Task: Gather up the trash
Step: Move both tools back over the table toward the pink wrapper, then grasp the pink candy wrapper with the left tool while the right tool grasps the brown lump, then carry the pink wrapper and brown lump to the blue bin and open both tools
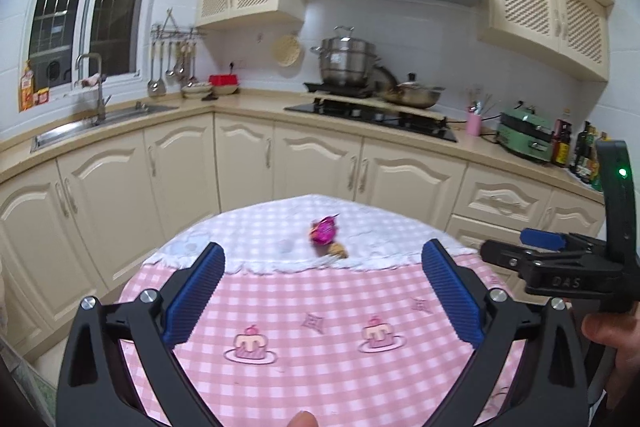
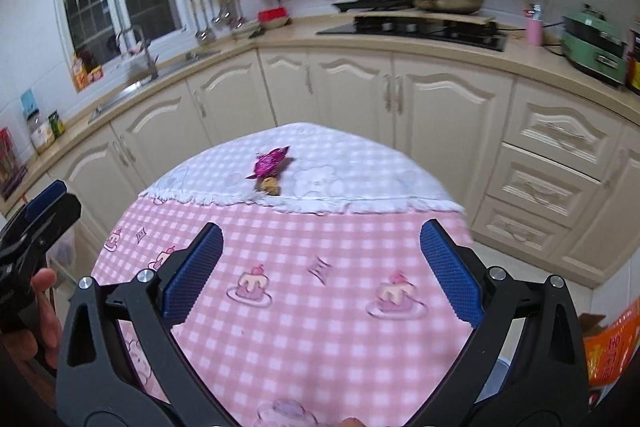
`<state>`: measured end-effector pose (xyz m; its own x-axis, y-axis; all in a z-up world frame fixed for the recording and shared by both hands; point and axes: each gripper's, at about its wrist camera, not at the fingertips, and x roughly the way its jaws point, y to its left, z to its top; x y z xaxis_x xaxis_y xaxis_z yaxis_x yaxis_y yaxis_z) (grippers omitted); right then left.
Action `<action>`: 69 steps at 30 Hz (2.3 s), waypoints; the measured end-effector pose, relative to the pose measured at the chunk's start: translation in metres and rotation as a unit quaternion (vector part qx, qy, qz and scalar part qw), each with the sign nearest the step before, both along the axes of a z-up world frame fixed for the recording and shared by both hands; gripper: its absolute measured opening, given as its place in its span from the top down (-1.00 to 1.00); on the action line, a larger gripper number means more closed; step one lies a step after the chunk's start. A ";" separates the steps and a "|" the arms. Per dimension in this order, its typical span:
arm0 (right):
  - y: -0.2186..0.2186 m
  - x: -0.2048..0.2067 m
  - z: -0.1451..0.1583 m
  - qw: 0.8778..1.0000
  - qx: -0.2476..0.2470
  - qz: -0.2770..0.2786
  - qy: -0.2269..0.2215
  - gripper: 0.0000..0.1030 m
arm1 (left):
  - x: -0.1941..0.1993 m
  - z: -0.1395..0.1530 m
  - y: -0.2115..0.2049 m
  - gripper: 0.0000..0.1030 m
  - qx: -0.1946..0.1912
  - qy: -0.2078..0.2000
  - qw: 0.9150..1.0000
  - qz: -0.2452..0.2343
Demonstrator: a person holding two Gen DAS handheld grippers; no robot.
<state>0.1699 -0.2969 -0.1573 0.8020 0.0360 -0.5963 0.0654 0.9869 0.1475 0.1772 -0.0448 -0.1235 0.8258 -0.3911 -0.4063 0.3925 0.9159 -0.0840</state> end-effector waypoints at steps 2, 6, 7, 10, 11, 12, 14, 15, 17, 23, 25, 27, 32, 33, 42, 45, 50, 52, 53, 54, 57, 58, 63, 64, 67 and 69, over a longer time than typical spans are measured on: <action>0.012 0.028 -0.012 1.000 -0.012 0.015 0.018 -0.88 | 0.013 -0.009 0.005 -0.88 0.000 0.011 1.000 0.007; 0.027 0.077 -0.037 0.998 -0.019 0.036 0.051 -0.88 | 0.044 -0.030 0.014 -0.88 0.008 0.037 0.999 0.023; 0.030 0.092 -0.044 0.997 -0.018 0.042 0.062 -0.88 | 0.050 -0.035 0.015 -0.88 0.010 0.043 0.999 0.026; 0.040 0.127 -0.062 0.994 -0.021 0.058 0.085 -0.88 | 0.073 -0.046 0.021 -0.88 0.015 0.058 0.998 0.036; 0.045 0.143 -0.070 0.993 -0.024 0.066 0.095 -0.81 | 0.081 -0.049 0.022 -0.88 0.018 0.062 0.997 0.040; 0.048 0.155 -0.076 0.992 -0.024 0.071 0.105 -0.73 | 0.086 -0.052 0.021 -0.88 0.020 0.065 0.997 0.042; 0.052 0.177 -0.088 0.989 -0.019 0.079 0.122 -0.41 | 0.100 -0.057 0.023 -0.88 0.027 0.073 0.996 0.047; 0.054 0.184 -0.093 0.988 -0.017 0.082 0.127 -0.35 | 0.105 -0.059 0.023 -0.88 0.030 0.076 0.995 0.048; 0.055 0.199 -0.105 0.985 -0.019 0.091 0.143 0.14 | 0.116 -0.063 0.020 -0.88 0.038 0.081 0.995 0.050; 0.040 0.188 -0.102 0.988 -0.028 0.090 0.125 0.63 | 0.143 -0.069 -0.004 -0.88 0.059 0.094 0.993 0.032; 0.026 0.180 -0.101 0.989 -0.019 0.083 0.118 0.63 | 0.150 -0.072 -0.020 -0.88 0.070 0.096 0.993 0.018; 0.013 0.173 -0.101 0.990 -0.011 0.079 0.113 0.63 | 0.159 -0.075 -0.038 -0.88 0.081 0.102 0.992 -0.001; -0.018 0.154 -0.096 0.993 0.002 0.069 0.100 0.63 | 0.196 -0.093 -0.082 -0.88 0.116 0.126 0.985 -0.025; -0.021 0.152 -0.096 0.993 0.005 0.067 0.098 0.63 | 0.204 -0.097 -0.091 -0.88 0.125 0.130 0.983 -0.028; -0.055 0.123 -0.082 0.995 0.029 0.056 0.079 0.63 | 0.253 -0.133 -0.126 -0.14 0.132 0.174 0.975 -0.036; -0.057 0.109 -0.075 0.996 0.027 0.056 0.070 0.63 | 0.254 -0.137 -0.124 0.35 0.122 0.191 0.973 -0.046; -0.052 0.082 -0.060 0.997 0.029 0.056 0.051 0.63 | 0.218 -0.119 -0.115 0.36 0.099 0.171 0.979 -0.056; -0.048 0.066 -0.050 0.997 0.026 0.058 0.038 0.63 | 0.193 -0.106 -0.108 0.36 0.082 0.158 0.982 -0.058; -0.046 0.058 -0.045 0.997 0.025 0.059 0.032 0.63 | 0.181 -0.100 -0.104 0.36 0.074 0.152 0.984 -0.059; -0.044 0.048 -0.038 0.998 0.025 0.059 0.024 0.63 | 0.171 -0.094 -0.101 0.36 0.067 0.147 0.985 -0.060; -0.040 0.020 -0.021 0.998 0.025 0.059 0.005 0.63 | 0.129 -0.073 -0.088 0.36 0.034 0.123 0.990 -0.065; -0.038 0.009 -0.016 0.998 0.022 0.058 -0.001 0.63 | 0.113 -0.066 -0.082 0.36 0.021 0.115 0.991 -0.068; -0.034 -0.041 0.009 0.998 0.003 0.048 -0.028 0.63 | 0.051 -0.040 -0.068 0.36 -0.007 0.077 0.994 -0.076; -0.034 -0.049 0.013 0.998 0.000 0.047 -0.032 0.63 | 0.038 -0.034 -0.066 0.36 -0.010 0.067 0.995 -0.076; -0.033 -0.075 0.023 0.998 -0.006 0.044 -0.045 0.63 | 0.004 -0.020 -0.061 0.36 -0.018 0.047 0.996 -0.079; -0.035 -0.089 0.029 0.998 -0.007 0.042 -0.053 0.63 | -0.018 -0.010 -0.061 0.36 -0.018 0.031 0.996 -0.084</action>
<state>0.0811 -0.3316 -0.1281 0.8554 0.0973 -0.5087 -0.0322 0.9903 0.1353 0.1588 -0.1060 -0.1334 0.7210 -0.5367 -0.4383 0.5329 0.8338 -0.1442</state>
